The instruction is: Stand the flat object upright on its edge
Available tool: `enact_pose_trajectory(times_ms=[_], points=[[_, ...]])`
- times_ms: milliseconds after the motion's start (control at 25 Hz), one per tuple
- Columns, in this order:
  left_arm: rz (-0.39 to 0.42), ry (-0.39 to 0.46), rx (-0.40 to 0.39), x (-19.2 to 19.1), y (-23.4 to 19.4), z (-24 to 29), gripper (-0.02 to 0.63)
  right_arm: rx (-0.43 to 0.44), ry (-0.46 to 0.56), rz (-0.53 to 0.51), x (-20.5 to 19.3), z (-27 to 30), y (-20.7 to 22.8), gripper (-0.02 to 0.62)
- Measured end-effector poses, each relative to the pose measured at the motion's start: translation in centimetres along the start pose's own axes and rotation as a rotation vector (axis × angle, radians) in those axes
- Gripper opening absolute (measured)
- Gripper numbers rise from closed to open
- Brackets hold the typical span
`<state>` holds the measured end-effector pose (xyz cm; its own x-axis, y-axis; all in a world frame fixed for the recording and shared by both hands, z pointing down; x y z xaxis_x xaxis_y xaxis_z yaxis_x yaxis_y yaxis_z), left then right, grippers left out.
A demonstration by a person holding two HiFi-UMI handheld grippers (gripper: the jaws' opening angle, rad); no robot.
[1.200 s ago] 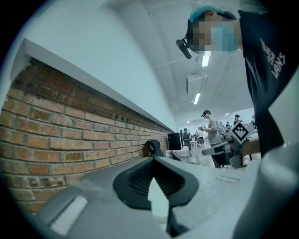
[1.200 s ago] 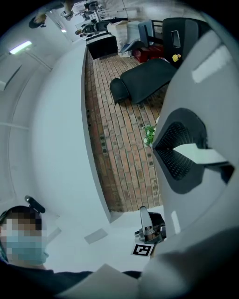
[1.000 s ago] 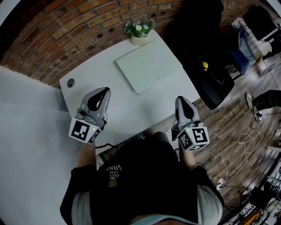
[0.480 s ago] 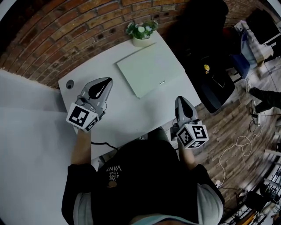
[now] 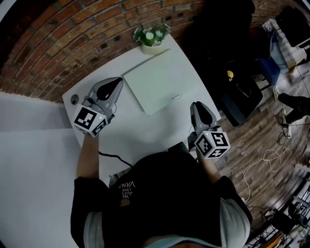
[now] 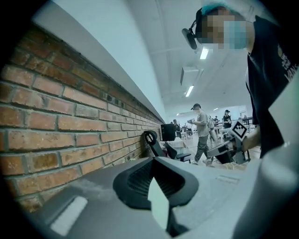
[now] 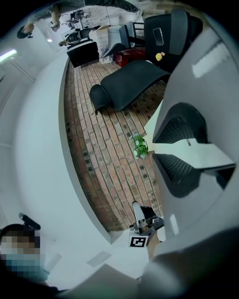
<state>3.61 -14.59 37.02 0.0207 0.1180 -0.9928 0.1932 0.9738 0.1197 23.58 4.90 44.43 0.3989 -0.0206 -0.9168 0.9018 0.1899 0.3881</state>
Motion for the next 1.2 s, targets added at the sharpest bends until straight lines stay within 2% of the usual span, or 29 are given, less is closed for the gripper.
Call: enact_pose_trajectory(times_ms=[80,320,400,480,680,840,1000,1200], points=[[0.000,-0.012,-0.009,-0.4,-0.6,1.3,0.000,-0.007,-0.017,0.018,-0.2,0.7,0.7,0.085],[-0.011,-0.104,-0.045,-2.0,-2.2,4.7,0.008,-0.006,-0.073,0.071,-1.3,2.6,2.2,0.103],[-0.023,-0.134,-0.060,-2.7,-2.8,5.7,0.015,-0.008,-0.096,0.084,-1.8,3.2,2.5,0.131],[-0.031,-0.166,-0.081,-3.4,-3.2,6.8,0.037,-0.015,-0.119,0.105,-2.4,3.7,2.9,0.142],[-0.057,-0.256,-0.157,-5.9,-3.1,9.7,0.124,-0.052,-0.152,0.182,-3.6,4.7,4.3,0.220],[-0.107,-0.322,-0.218,-8.2,-2.9,11.6,0.203,-0.060,-0.173,0.209,-4.3,5.4,5.1,0.242],[-0.126,-0.395,-0.244,-10.2,-3.4,13.1,0.272,-0.065,-0.186,0.231,-4.7,5.9,5.7,0.246],[-0.183,-0.474,-0.260,-12.9,-4.4,14.8,0.333,-0.078,-0.212,0.269,-5.6,6.7,6.5,0.300]])
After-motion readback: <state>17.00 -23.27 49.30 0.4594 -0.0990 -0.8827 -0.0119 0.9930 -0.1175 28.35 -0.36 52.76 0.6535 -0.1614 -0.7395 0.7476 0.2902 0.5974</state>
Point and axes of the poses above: the fingertips, and each gripper's own axes: z forward along the fingers, y to its right, x out of its top, the point moved 2 cm from there along -z, backward along the fingers, and after that the axes turned 9 degrees about y, right-handed, at the moved point
